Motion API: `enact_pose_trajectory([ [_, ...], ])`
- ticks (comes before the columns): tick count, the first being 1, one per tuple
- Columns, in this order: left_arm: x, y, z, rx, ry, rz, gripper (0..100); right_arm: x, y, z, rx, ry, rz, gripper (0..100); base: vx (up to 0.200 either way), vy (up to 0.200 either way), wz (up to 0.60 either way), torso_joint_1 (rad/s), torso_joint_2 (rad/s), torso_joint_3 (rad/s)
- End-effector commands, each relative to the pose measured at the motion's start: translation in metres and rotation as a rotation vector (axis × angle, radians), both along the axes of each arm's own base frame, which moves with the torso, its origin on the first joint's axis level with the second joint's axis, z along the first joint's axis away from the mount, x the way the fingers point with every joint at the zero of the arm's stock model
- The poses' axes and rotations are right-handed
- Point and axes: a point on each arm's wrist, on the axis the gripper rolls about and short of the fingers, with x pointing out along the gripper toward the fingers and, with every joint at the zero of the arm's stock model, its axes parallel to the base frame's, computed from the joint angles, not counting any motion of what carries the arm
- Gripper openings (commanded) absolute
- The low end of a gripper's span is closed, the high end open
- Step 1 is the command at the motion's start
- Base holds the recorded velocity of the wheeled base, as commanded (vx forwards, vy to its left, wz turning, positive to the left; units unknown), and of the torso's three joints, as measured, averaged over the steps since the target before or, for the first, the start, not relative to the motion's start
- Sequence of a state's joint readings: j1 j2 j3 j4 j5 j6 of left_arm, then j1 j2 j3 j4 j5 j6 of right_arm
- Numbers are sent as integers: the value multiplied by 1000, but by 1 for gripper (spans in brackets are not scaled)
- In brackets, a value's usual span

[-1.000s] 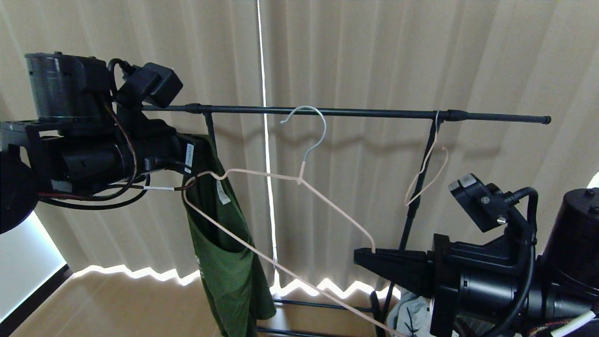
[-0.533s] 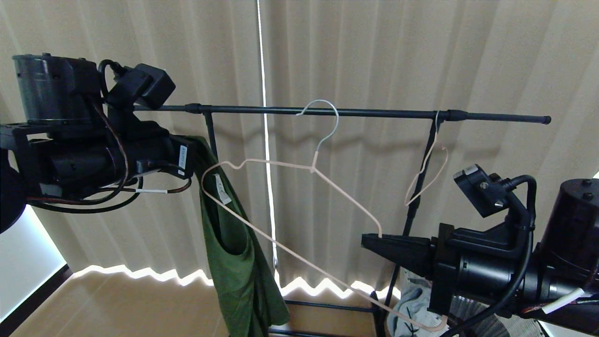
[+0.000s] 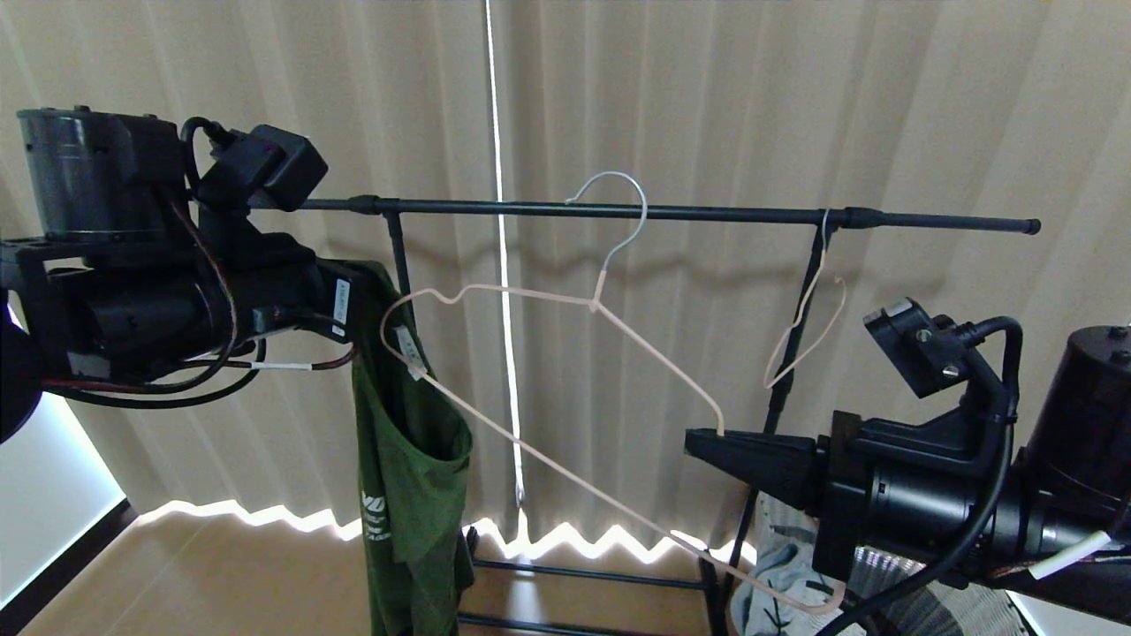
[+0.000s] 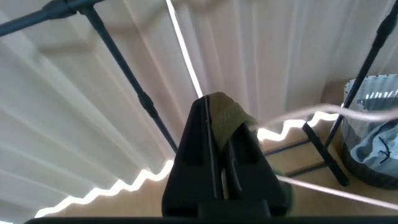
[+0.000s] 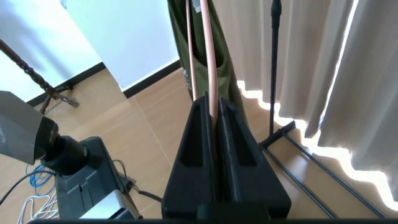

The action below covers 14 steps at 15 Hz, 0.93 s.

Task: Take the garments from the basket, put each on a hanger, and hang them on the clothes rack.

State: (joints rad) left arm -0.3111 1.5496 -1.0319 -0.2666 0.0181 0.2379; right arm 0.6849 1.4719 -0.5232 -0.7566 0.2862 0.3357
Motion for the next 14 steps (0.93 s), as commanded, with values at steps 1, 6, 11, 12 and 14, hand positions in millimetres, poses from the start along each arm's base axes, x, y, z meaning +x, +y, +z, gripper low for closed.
enact_pose_trajectory([
  [1,-2,-2,1,-3,-5,-7,0,4,4,0,6,-6,4,0,0,0,0,0,0,0],
  [6,0,0,0,-1,-6,-3,0,-2,5,-2,12,-12,29,0,0,0,0,0,0,0],
  [11,-5,-8,-1,-4,-1,-39,0,0,7,-6,5,1,27,0,0,0,0,0,0,0],
  [12,-8,-8,2,-8,-10,-44,0,3,9,-7,6,0,27,0,0,0,0,0,0,0],
  [14,-15,-8,5,-11,-20,-52,0,10,14,-11,12,-10,24,0,0,0,0,0,0,0],
])
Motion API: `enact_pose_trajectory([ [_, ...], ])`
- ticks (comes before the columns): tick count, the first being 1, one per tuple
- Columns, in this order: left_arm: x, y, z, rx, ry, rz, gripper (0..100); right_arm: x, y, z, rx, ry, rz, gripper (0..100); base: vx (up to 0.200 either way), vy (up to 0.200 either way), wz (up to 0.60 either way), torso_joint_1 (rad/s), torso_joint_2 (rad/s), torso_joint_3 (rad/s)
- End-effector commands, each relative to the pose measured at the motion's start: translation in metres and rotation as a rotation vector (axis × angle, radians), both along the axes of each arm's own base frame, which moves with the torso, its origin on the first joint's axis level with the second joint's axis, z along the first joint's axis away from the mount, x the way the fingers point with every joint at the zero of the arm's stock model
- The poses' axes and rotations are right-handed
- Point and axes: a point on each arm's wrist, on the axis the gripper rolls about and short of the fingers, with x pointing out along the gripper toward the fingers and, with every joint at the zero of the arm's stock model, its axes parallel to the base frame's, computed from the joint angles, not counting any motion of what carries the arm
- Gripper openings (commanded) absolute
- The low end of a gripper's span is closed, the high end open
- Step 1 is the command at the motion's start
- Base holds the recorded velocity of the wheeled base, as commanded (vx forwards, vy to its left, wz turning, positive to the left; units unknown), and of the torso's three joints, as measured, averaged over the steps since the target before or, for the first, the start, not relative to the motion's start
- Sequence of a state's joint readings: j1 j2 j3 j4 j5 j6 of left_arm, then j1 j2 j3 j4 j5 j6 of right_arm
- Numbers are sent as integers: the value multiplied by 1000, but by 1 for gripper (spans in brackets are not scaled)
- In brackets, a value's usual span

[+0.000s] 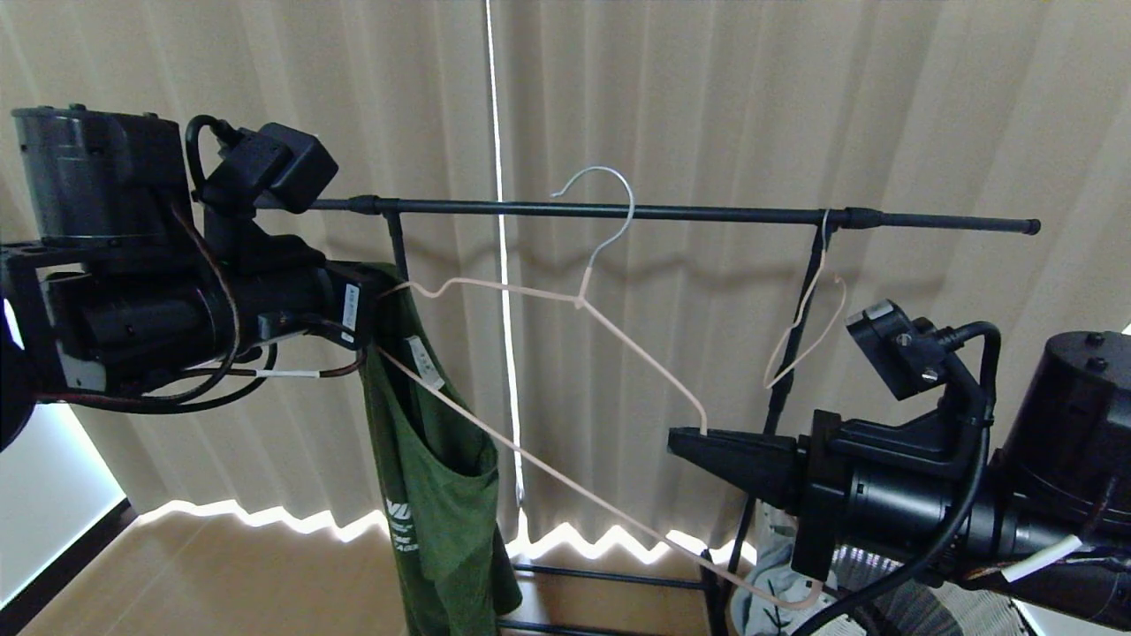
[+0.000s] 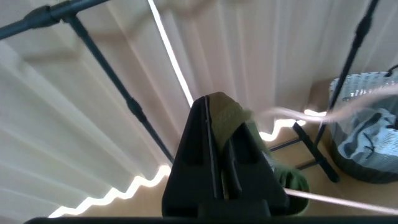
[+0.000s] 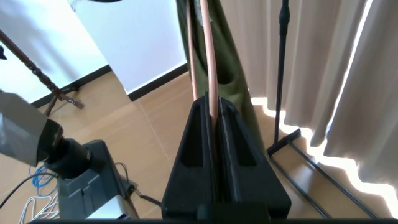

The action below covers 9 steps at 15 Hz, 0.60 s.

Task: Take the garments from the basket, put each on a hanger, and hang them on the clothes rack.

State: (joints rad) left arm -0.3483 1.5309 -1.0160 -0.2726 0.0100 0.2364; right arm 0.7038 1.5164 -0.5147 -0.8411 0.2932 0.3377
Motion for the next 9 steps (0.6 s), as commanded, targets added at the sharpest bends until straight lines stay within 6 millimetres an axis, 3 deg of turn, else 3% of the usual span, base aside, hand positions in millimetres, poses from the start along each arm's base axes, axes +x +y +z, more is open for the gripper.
enact_pose_trajectory([
  [1,-11,1,5,-7,-17,-11,0,10,8,-9,-9,11,0,0,0,0,0,0,0,0],
  [9,-47,5,13,-25,-56,-41,0,30,25,-19,-24,29,-5,0,0,0,0,0,0,0],
])
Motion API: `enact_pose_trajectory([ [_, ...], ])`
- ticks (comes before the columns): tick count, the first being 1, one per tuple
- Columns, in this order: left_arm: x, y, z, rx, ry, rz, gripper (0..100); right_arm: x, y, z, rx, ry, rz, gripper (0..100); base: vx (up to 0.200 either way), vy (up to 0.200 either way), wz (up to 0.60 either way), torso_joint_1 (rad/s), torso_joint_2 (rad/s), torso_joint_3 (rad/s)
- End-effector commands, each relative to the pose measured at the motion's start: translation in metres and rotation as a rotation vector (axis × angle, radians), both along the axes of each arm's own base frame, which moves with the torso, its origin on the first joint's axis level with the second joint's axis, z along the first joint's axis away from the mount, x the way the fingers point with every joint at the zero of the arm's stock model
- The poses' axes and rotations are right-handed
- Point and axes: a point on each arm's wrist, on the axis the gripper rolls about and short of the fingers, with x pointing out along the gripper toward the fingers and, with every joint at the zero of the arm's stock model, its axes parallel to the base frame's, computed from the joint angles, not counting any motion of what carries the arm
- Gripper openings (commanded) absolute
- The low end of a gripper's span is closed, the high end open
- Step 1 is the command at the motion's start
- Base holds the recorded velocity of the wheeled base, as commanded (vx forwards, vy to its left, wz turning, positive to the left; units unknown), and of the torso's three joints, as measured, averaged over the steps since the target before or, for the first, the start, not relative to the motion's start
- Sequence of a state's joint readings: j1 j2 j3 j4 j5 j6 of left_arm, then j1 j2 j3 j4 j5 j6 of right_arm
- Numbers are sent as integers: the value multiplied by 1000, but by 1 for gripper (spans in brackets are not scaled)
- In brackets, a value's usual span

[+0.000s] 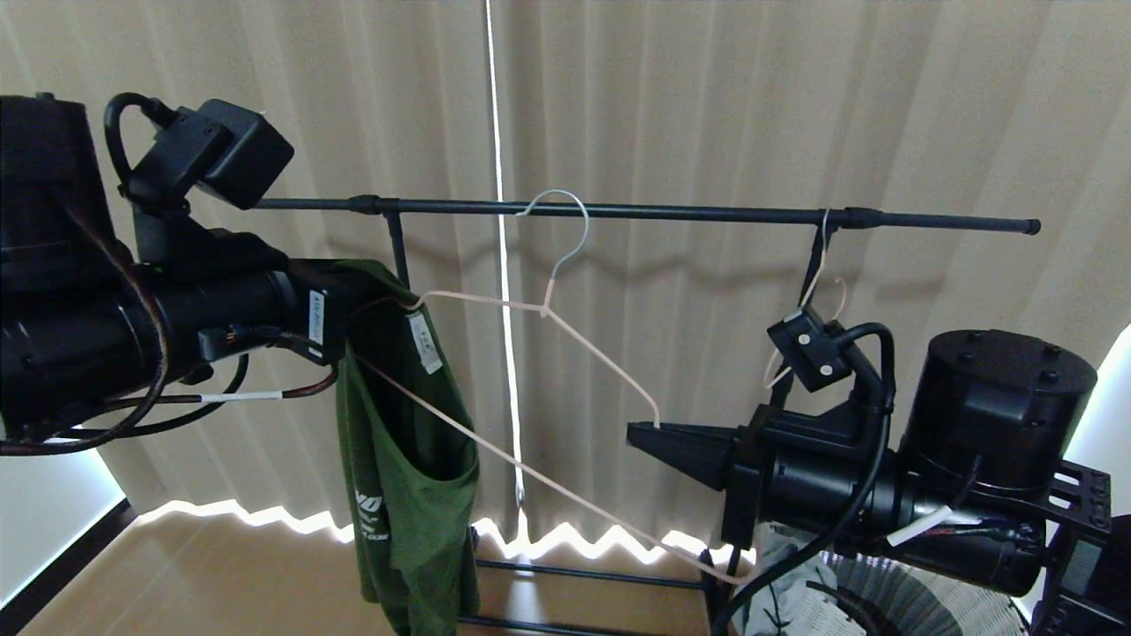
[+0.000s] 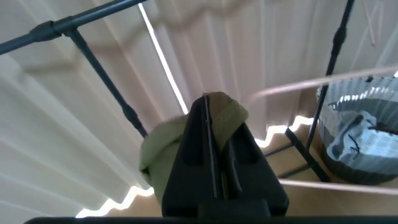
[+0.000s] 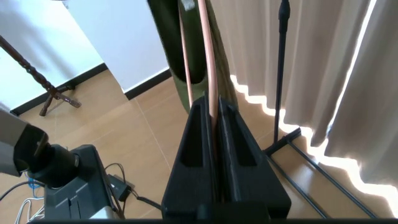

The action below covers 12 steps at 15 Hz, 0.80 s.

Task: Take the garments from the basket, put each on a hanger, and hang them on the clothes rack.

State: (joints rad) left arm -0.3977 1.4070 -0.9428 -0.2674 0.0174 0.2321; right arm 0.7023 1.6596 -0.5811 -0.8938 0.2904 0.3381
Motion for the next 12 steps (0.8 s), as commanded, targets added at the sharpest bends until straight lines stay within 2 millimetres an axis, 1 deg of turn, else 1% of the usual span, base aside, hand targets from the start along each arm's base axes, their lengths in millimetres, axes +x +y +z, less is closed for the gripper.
enact_pose_trajectory([
  [1,-13,5,3,-8,-17,0,0,5,5,-3,-4,6,1,0,0,0,0,0,0,0],
  [4,-20,8,3,-13,-22,0,0,10,9,-2,1,3,1,0,0,0,0,0,0,0],
  [5,-22,6,-1,-10,-10,-13,0,9,10,-2,0,4,5,0,0,0,0,0,0,0],
  [7,-29,-11,-3,-48,15,-95,0,10,20,-4,-2,7,30,0,0,0,0,0,0,0],
  [9,-36,-29,-3,-103,45,-168,0,13,24,-8,-8,14,31,0,0,0,0,0,0,0],
  [10,-36,-37,-6,-103,61,-195,0,14,27,-8,-8,14,36,0,0,0,0,0,0,0],
  [12,-31,-43,-8,-98,73,-203,0,13,28,-8,-7,13,43,0,0,0,0,0,0,0],
])
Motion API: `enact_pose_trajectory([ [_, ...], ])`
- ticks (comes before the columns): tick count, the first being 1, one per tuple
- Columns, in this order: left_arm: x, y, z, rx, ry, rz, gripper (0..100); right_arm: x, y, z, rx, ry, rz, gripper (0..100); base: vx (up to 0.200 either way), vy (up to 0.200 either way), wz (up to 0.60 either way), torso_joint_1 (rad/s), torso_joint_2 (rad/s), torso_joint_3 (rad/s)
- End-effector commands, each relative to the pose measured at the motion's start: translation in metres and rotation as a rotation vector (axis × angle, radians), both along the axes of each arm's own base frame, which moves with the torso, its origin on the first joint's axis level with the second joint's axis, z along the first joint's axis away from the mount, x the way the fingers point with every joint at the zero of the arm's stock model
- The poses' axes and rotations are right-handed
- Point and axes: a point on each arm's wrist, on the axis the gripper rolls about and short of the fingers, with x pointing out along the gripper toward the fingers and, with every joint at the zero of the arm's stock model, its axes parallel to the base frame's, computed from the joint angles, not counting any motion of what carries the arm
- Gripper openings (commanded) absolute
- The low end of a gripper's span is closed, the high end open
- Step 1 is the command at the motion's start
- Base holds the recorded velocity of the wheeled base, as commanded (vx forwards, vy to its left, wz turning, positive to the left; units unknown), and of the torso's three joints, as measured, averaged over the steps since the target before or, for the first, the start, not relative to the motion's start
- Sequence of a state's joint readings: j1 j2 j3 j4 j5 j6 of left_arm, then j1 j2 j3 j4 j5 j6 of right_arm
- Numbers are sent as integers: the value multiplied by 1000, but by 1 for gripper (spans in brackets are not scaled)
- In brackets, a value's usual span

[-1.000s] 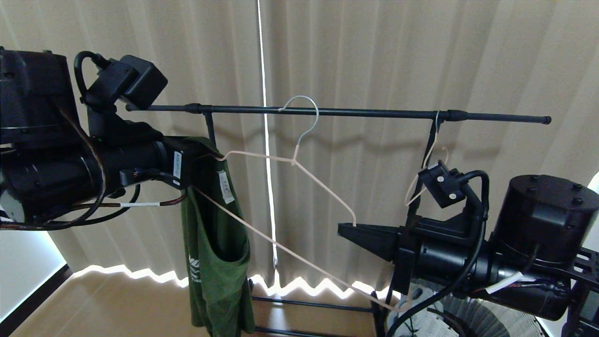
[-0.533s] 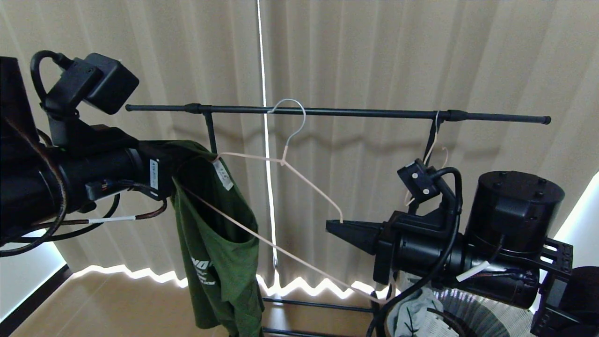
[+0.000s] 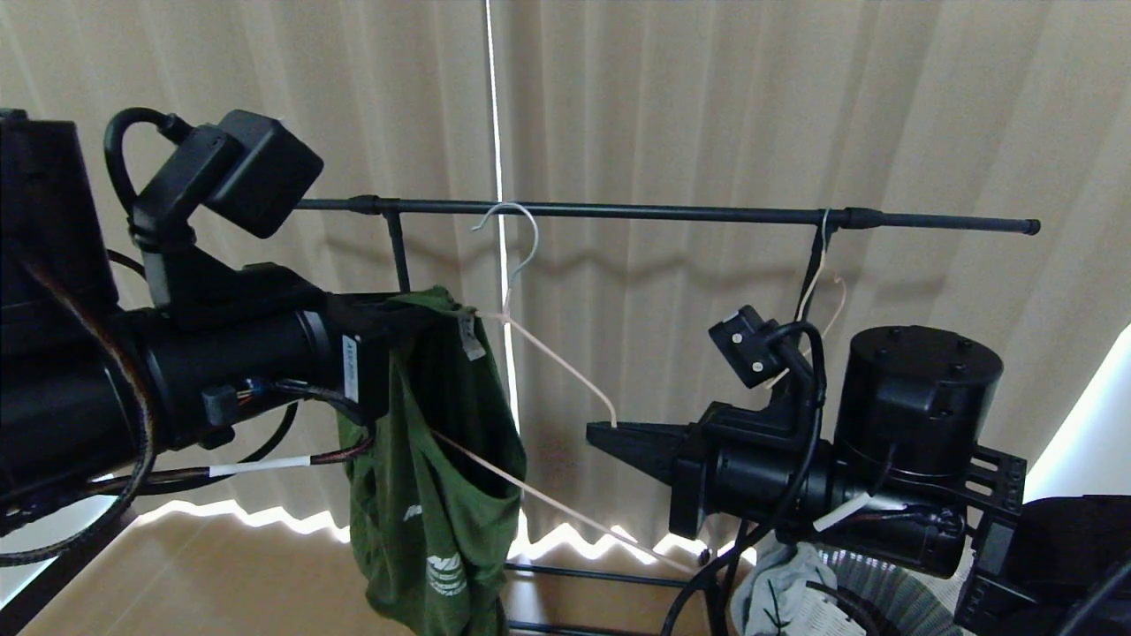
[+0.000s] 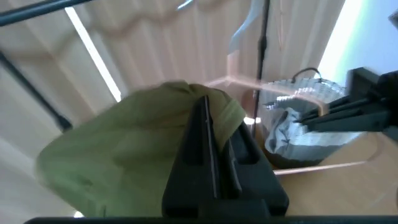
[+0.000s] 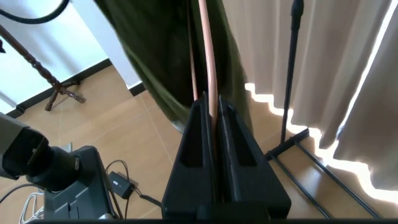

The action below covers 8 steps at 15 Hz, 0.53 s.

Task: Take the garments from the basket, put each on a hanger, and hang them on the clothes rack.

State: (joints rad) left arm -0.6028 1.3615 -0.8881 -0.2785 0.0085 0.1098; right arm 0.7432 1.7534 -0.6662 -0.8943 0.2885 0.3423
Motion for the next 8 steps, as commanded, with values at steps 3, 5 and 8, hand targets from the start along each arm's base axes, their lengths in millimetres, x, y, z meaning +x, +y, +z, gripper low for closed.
enact_pose_trajectory([
  [3,14,-14,-9,6,5,-17,0,-1,4,-2,-5,6,13,0,0,0,0,0,0,0],
  [5,15,-16,-10,4,5,-51,0,-5,9,-4,-8,8,34,0,0,0,0,0,0,0],
  [8,10,-20,-9,-11,11,-163,0,-5,11,-6,-12,9,40,0,0,0,0,0,0,0],
])
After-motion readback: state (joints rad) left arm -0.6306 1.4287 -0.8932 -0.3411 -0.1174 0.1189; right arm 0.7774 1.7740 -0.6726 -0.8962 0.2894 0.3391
